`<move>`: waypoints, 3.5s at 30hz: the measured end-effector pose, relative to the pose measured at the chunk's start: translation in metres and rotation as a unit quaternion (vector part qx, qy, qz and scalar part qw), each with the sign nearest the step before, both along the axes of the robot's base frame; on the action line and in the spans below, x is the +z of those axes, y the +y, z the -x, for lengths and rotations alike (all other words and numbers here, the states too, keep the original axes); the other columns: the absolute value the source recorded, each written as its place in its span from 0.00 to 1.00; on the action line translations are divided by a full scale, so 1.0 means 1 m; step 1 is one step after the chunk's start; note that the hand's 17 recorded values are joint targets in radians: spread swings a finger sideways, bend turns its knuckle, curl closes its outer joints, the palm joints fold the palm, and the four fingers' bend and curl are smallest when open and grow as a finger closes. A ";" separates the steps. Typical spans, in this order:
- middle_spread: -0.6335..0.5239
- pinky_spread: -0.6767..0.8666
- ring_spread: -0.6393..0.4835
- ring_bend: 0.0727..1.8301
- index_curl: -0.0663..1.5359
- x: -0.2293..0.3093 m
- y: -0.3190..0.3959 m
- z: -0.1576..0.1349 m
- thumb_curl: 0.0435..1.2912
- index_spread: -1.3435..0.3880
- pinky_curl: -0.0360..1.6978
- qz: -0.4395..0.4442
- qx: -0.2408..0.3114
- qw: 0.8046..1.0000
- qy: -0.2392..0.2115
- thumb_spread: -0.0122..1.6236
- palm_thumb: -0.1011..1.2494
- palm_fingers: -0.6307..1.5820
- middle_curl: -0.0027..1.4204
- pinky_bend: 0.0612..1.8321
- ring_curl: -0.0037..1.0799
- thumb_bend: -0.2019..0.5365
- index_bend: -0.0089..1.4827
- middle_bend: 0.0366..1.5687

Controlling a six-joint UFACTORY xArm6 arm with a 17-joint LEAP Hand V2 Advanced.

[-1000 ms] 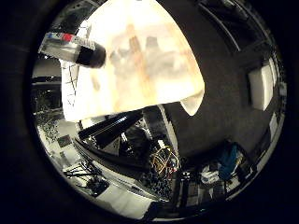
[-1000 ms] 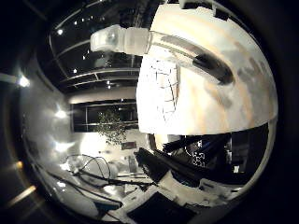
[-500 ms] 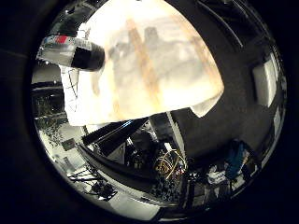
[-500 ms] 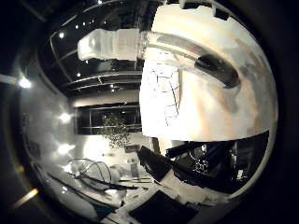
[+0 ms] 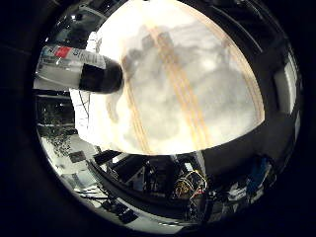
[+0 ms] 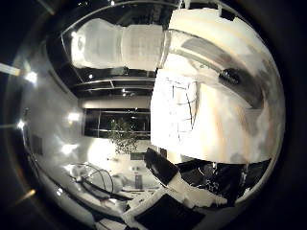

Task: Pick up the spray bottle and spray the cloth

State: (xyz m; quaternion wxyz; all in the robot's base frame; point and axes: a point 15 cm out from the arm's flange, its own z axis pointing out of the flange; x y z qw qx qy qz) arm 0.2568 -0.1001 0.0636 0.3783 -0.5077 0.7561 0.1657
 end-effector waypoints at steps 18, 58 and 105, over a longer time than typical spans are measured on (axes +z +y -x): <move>0.72 0.71 0.75 0.20 0.21 0.000 0.018 -0.008 0.20 0.68 0.18 -0.050 0.002 0.998 -0.029 0.61 0.39 0.33 0.24 0.26 0.24 0.24 0.11 0.13; 0.70 0.72 0.76 0.20 0.21 0.016 0.026 -0.017 0.20 0.69 0.19 -0.115 -0.026 0.991 -0.062 0.63 0.35 0.35 0.24 0.23 0.25 0.24 0.11 0.11; 0.47 0.23 0.42 0.56 0.40 -0.001 0.039 -0.068 0.25 0.60 0.27 -0.145 -0.013 0.986 -0.081 0.63 0.65 0.88 0.45 0.55 0.46 0.26 0.35 0.55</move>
